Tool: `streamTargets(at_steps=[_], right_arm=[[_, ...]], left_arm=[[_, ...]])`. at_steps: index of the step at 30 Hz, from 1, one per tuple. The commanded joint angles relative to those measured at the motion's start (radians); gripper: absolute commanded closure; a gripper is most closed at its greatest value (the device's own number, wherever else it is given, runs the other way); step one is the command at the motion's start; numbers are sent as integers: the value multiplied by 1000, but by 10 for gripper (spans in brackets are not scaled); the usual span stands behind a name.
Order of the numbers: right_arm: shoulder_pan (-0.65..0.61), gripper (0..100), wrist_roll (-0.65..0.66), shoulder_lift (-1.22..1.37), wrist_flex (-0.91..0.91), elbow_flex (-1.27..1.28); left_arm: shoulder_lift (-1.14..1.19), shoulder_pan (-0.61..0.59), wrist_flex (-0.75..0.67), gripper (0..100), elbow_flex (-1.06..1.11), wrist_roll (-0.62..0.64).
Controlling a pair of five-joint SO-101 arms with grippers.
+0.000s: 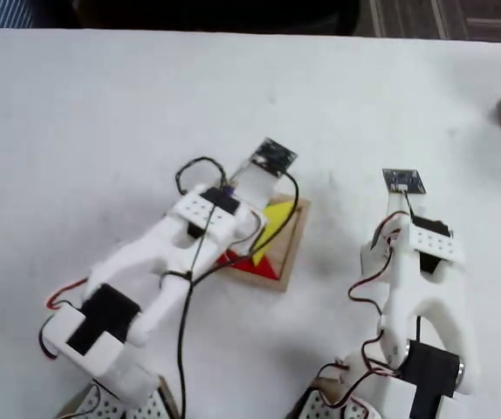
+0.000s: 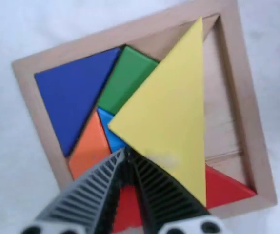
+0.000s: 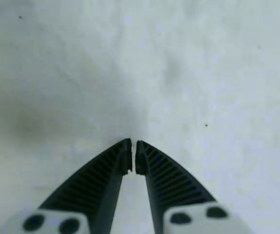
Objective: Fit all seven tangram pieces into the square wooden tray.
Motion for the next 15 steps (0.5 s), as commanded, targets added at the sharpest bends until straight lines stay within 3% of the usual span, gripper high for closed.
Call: streamTargets(at_steps=[1,6,15], right_arm=[[12,978,6,-4,-5,-69],[12,978,6,-4,-5,-69],[12,978,6,-4,-5,-69]], left_arm=[[-13,61,2,978,-23,14],[-13,120,0,978,-25,77],[-15,154,-26,978,-17,80]])
